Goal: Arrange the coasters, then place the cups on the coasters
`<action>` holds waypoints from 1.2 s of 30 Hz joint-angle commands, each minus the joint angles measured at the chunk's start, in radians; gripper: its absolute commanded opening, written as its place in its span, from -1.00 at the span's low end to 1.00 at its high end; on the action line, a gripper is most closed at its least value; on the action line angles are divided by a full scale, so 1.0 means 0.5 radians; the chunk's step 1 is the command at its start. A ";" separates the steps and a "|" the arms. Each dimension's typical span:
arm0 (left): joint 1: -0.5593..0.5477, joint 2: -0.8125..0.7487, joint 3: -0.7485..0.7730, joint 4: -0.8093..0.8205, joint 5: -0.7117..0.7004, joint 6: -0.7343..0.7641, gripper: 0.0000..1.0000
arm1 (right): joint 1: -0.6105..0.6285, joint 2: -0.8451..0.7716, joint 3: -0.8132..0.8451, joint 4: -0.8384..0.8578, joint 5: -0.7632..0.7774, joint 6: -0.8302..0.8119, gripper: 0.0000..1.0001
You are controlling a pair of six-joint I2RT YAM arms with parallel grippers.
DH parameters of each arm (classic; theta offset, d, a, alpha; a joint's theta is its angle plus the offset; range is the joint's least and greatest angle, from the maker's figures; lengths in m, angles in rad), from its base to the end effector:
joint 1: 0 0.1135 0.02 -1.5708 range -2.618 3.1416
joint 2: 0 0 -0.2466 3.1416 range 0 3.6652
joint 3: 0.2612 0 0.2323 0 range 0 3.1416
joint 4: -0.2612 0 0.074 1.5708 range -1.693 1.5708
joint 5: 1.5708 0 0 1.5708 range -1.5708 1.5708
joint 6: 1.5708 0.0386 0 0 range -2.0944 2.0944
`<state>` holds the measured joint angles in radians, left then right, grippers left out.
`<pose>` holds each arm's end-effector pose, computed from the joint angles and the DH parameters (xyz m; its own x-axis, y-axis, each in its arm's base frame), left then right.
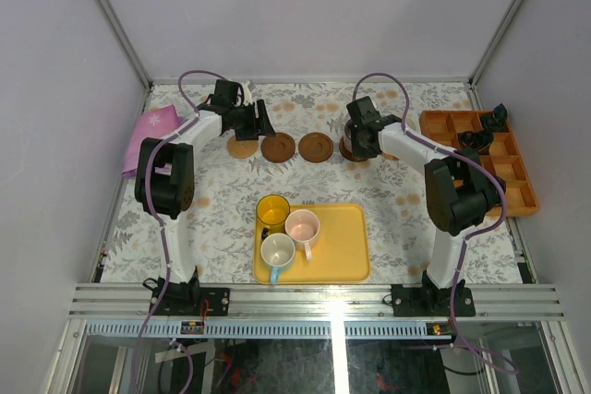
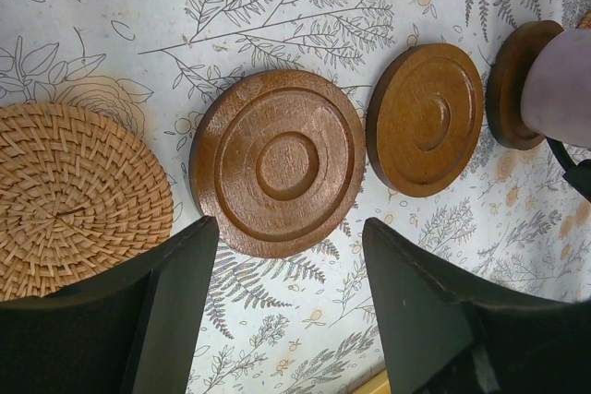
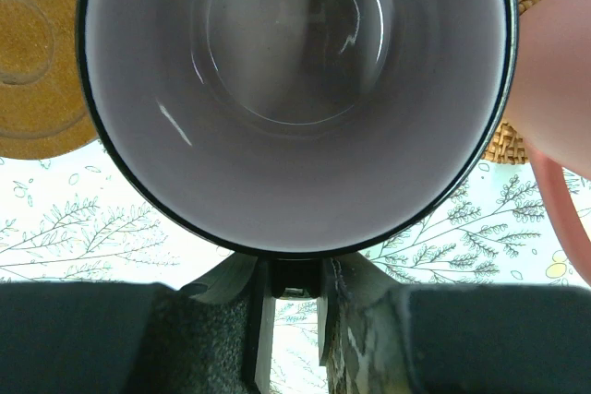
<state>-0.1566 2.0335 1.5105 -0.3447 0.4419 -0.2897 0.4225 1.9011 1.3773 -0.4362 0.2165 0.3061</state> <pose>0.4171 -0.0826 0.1910 -0.8404 -0.1287 -0.5264 0.1816 0.8483 -0.4974 0.3576 0.1517 0.1950 -0.7992 -0.0366 -0.5999 -0.0495 0.9988 0.0050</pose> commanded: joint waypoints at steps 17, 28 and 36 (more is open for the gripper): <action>0.003 0.039 0.063 -0.019 0.012 0.010 0.29 | -0.004 0.011 0.149 -0.017 -0.012 0.109 -1.00; 0.003 0.045 0.059 -0.019 0.021 0.015 0.29 | -0.005 0.039 0.173 -0.038 0.057 0.132 -0.32; 0.005 0.047 0.065 -0.018 0.014 0.021 0.29 | -0.004 0.020 0.180 -0.051 0.054 0.131 -0.18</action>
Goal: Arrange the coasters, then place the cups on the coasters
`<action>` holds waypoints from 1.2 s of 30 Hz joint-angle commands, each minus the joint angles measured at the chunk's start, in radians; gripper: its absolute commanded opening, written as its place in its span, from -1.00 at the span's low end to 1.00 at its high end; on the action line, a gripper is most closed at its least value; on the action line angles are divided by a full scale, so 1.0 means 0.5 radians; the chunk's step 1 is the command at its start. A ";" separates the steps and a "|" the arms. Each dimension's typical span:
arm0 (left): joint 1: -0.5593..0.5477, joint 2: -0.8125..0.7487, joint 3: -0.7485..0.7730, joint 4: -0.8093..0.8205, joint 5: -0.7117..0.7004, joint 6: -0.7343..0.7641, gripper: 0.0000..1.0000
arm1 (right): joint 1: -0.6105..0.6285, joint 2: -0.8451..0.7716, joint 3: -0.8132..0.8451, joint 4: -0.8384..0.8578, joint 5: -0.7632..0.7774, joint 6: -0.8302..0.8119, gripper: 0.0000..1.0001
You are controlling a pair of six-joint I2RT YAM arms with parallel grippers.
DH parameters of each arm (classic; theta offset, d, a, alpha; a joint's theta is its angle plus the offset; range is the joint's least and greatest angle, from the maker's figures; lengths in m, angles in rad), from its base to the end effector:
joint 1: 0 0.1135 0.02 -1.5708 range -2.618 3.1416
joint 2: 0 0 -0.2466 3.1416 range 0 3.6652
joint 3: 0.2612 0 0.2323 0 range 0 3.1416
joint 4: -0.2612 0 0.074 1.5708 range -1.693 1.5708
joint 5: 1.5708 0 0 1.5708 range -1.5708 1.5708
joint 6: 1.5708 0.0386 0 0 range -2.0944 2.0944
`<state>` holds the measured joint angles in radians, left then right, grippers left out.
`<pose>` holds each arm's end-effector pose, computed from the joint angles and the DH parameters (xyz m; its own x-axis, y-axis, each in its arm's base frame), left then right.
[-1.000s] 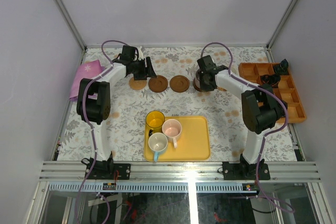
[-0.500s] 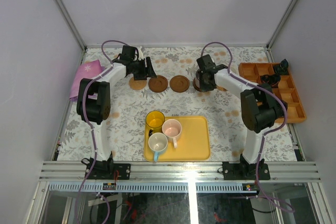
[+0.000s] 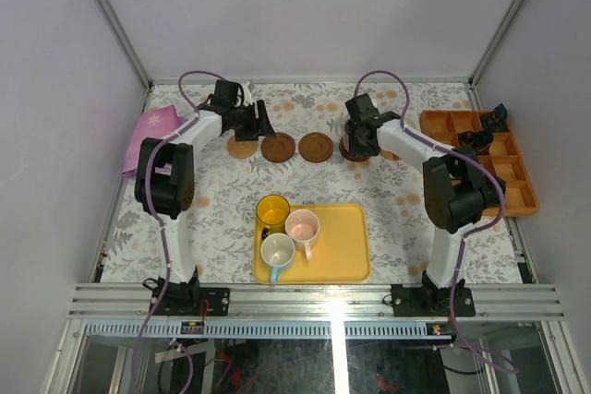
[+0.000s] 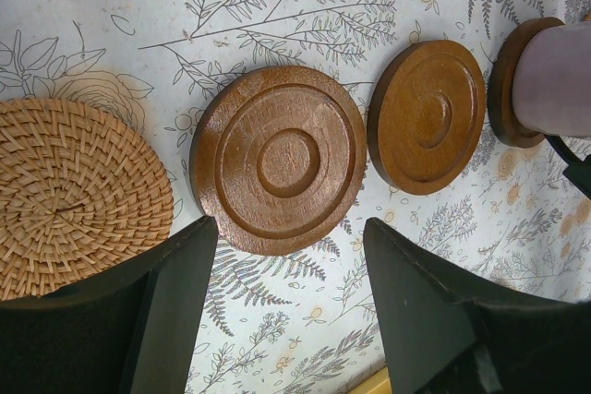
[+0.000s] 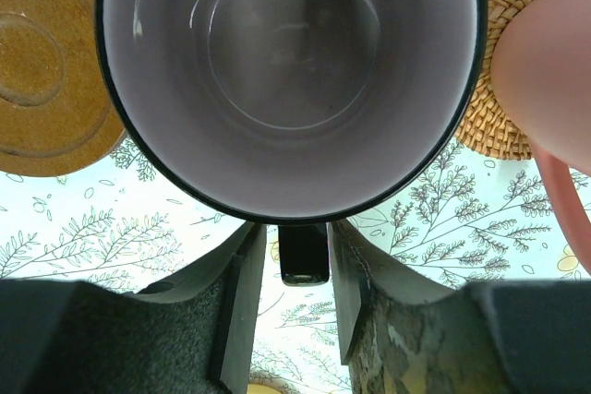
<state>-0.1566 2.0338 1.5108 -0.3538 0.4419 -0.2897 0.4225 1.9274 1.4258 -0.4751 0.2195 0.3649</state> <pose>0.4164 -0.0825 0.1903 -0.8451 -0.1280 -0.5191 0.1771 0.8490 -0.4978 0.3630 0.1540 0.1967 -0.8092 0.0181 -0.5873 -0.0003 0.9995 0.0312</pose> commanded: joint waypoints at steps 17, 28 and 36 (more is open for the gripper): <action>0.005 0.058 0.069 -0.004 0.027 0.015 0.30 | -0.005 -0.096 0.070 -0.023 0.002 0.033 -0.25; 0.006 0.065 0.063 -0.010 0.032 0.015 0.30 | -0.006 -0.107 0.050 -0.047 -0.082 0.076 -0.28; 0.008 0.071 0.061 -0.010 0.035 0.018 0.30 | -0.003 -0.122 0.012 -0.014 -0.136 0.093 -0.28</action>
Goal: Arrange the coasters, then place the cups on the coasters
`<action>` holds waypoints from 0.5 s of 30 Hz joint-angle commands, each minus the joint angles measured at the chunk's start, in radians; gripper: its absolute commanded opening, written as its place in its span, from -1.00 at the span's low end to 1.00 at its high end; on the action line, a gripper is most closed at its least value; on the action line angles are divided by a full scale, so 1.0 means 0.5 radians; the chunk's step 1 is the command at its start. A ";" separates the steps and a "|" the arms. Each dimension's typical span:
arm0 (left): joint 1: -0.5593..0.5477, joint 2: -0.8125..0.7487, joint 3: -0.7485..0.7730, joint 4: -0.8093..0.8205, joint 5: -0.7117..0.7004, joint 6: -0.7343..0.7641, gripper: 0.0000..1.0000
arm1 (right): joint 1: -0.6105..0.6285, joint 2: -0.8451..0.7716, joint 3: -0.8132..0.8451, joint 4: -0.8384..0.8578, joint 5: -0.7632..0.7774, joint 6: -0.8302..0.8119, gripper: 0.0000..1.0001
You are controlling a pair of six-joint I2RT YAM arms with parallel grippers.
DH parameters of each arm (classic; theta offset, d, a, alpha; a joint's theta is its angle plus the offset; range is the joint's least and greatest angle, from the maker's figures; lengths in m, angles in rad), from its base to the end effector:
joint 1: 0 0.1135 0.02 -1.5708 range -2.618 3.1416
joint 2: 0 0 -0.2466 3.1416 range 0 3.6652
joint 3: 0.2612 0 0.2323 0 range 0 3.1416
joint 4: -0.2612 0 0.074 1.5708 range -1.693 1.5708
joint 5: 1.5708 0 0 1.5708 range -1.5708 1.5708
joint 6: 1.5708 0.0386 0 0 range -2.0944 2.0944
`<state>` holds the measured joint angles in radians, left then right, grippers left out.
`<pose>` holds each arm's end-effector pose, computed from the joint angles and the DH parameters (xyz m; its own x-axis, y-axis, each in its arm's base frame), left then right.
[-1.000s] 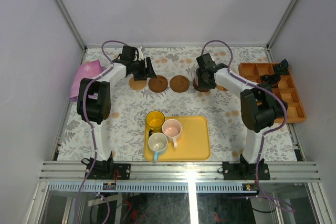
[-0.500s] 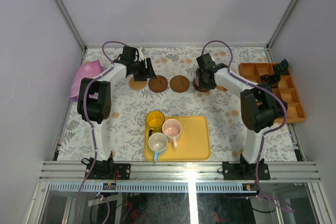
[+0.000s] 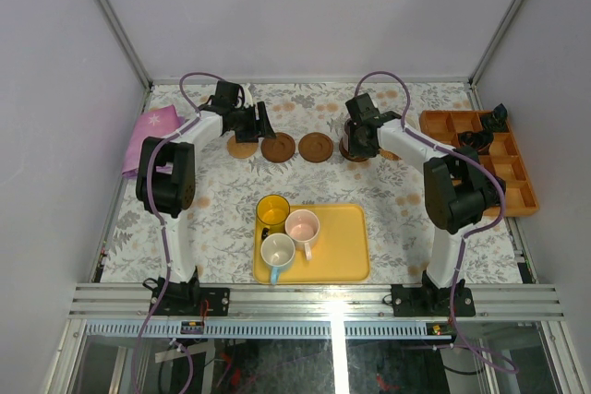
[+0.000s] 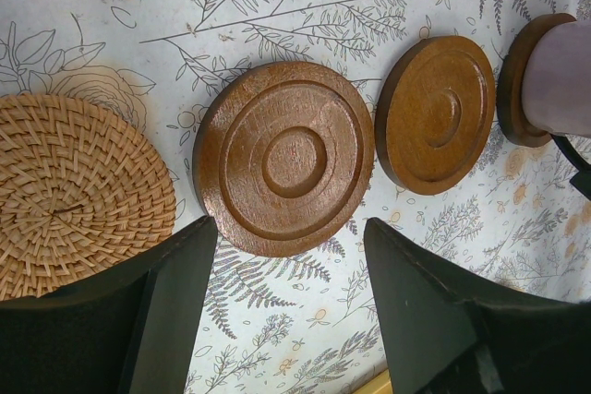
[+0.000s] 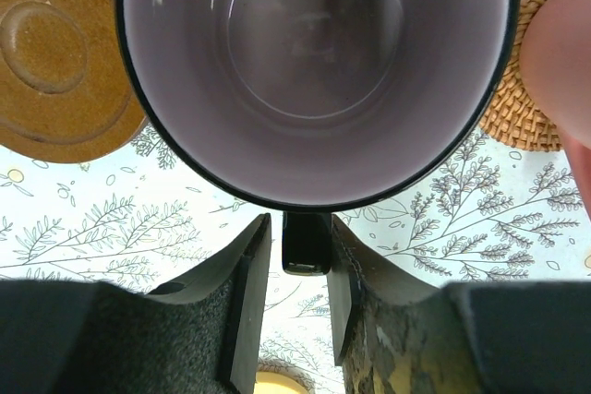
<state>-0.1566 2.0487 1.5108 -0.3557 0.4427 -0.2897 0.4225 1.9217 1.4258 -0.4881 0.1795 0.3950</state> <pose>0.4173 -0.0826 0.1842 -0.8537 -0.1265 -0.5051 0.1693 0.8499 -0.4989 0.3610 0.1547 0.1978 -0.8216 0.0458 -0.5683 0.0031 0.9971 0.0758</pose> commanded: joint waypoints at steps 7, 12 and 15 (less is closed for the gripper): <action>0.004 0.029 0.042 -0.006 0.026 0.018 0.31 | -0.004 -0.119 -0.017 0.008 -0.070 0.038 -0.28; 0.006 0.001 0.022 0.004 0.025 0.029 0.32 | -0.003 -0.152 -0.047 -0.007 0.019 0.056 -0.23; 0.007 -0.015 0.021 0.006 0.029 0.033 0.33 | -0.002 -0.196 -0.075 -0.013 0.053 0.055 -0.15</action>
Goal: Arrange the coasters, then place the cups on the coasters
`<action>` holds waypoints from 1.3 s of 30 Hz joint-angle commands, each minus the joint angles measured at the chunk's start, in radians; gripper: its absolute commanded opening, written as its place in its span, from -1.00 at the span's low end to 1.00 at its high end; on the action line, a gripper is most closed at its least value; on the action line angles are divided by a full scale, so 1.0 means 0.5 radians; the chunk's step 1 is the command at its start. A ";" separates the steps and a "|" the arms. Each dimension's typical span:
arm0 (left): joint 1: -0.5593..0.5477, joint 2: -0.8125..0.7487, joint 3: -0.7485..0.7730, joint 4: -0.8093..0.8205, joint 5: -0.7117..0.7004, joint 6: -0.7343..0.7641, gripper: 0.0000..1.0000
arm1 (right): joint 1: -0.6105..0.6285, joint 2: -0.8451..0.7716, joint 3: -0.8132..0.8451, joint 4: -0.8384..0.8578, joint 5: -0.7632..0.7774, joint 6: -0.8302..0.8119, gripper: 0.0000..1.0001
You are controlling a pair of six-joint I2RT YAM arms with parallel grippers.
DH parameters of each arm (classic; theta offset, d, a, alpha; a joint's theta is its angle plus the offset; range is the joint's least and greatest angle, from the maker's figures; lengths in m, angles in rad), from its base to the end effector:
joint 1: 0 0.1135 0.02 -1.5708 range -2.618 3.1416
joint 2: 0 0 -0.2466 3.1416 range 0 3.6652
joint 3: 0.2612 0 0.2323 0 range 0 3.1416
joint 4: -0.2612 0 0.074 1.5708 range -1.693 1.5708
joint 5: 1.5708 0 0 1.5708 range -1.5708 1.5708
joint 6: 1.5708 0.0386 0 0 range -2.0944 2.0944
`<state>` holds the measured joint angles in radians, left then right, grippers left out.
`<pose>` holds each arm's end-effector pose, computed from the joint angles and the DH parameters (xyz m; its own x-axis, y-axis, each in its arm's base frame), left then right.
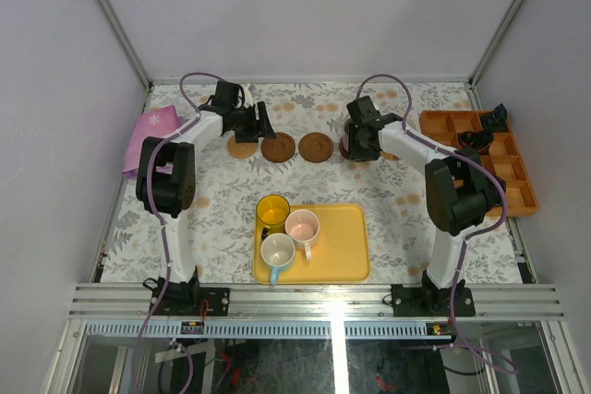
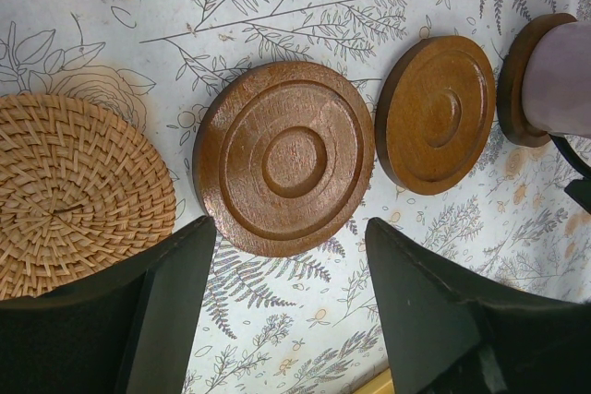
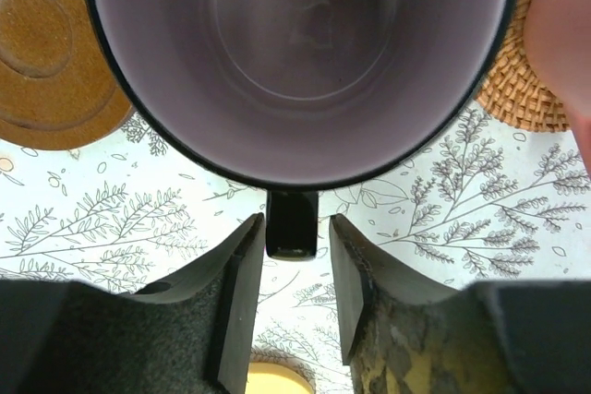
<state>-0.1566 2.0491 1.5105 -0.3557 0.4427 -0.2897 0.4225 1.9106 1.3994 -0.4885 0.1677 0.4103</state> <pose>0.4173 -0.0826 0.1839 -0.8541 -0.1265 -0.5046 0.1689 0.8500 -0.4990 0.3564 0.1532 0.1943 -0.8321 0.0571 -0.5517 0.0108 0.9962 0.0868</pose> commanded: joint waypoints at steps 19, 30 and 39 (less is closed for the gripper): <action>-0.020 -0.583 -0.378 0.066 -0.067 0.069 0.37 | -0.007 -1.039 -0.505 0.537 0.162 -0.111 0.99; -0.090 -0.976 -0.693 0.113 -0.152 0.017 0.39 | 0.002 -0.984 -0.385 0.365 -0.307 -0.248 0.99; -0.132 -1.126 -0.770 -0.043 -0.143 0.053 0.39 | 0.427 -1.151 -0.581 0.077 -0.224 -0.215 0.76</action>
<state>-0.2138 1.5463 1.1412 -0.3534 0.3809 -0.2752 0.5289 1.3930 1.1385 -0.3614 0.0608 0.2993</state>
